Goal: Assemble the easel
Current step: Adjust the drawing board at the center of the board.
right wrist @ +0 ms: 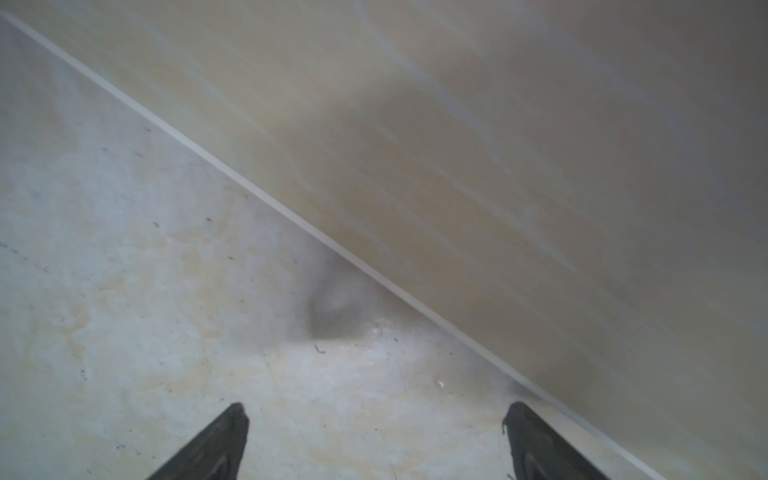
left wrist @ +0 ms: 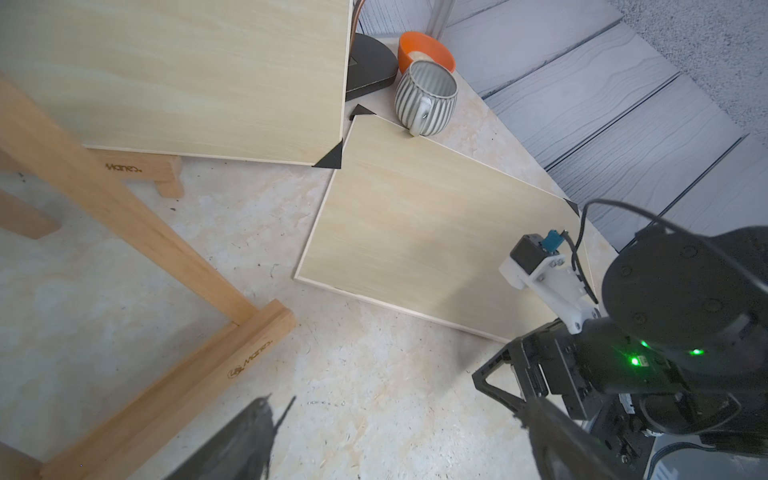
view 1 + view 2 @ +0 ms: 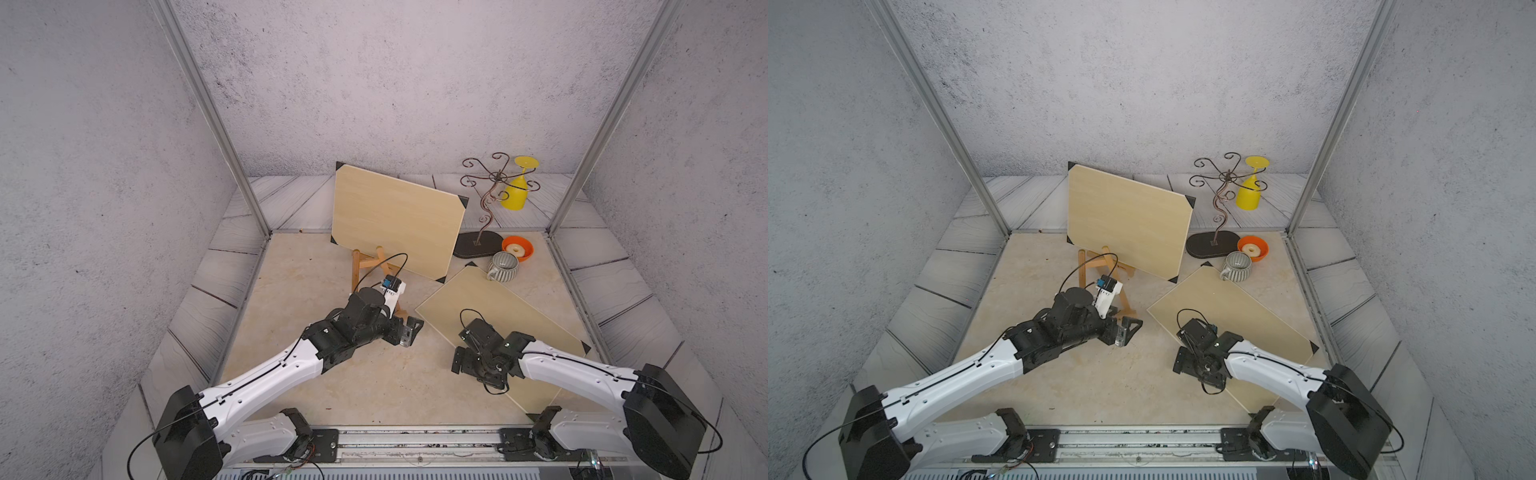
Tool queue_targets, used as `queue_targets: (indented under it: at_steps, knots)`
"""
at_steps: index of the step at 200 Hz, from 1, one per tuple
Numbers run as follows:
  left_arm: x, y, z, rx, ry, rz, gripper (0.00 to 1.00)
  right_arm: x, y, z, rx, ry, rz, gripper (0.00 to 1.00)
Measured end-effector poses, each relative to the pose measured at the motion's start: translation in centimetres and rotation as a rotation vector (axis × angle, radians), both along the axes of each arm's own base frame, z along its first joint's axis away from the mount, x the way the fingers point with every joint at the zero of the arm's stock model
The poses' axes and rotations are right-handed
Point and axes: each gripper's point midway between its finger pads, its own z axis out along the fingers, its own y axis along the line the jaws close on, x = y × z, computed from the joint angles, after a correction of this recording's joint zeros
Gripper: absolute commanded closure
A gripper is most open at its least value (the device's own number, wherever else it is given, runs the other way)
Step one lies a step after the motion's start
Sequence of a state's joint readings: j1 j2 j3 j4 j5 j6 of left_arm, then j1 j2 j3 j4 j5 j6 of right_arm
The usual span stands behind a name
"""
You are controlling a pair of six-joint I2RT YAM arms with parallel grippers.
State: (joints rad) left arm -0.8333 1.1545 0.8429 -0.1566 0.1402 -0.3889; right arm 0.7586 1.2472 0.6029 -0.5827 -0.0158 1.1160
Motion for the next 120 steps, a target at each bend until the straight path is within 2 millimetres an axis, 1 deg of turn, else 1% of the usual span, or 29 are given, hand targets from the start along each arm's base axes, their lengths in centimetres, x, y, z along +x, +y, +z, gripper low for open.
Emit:
queue_targets:
  at_steps: [12, 32, 46, 66, 93, 102, 120]
  knots:
    - [0.1, -0.2, -0.1, -0.002, -0.001, -0.004, 0.03, -0.2, -0.2, -0.4, 0.006, 0.010, -0.018, 0.01]
    - [0.2, -0.4, -0.1, -0.006, -0.003, -0.007, 0.03, 0.4, -0.5, -0.3, 0.033, -0.002, -0.064, 0.01]
    - [0.3, -0.5, 0.0, -0.007, -0.007, -0.008, 0.03, 0.5, -1.1, -0.2, 0.046, -0.008, -0.095, 0.01]
    - [0.5, -0.8, 0.0, -0.007, -0.007, -0.013, 0.03, 0.1, -3.2, 0.2, 0.033, -0.016, -0.151, 0.01]
    - [1.0, -1.8, -0.2, -0.003, 0.010, -0.028, 0.03, -0.1, -6.8, 1.4, 0.013, -0.073, -0.265, 0.01]
    - [1.2, -2.3, -0.4, 0.001, 0.020, -0.033, 0.03, -0.2, -7.7, 1.9, 0.005, -0.097, -0.289, 0.01]
    - [1.4, -3.3, -1.1, 0.012, 0.044, -0.048, 0.03, -0.4, -8.5, 3.1, -0.001, -0.137, -0.306, 0.01]
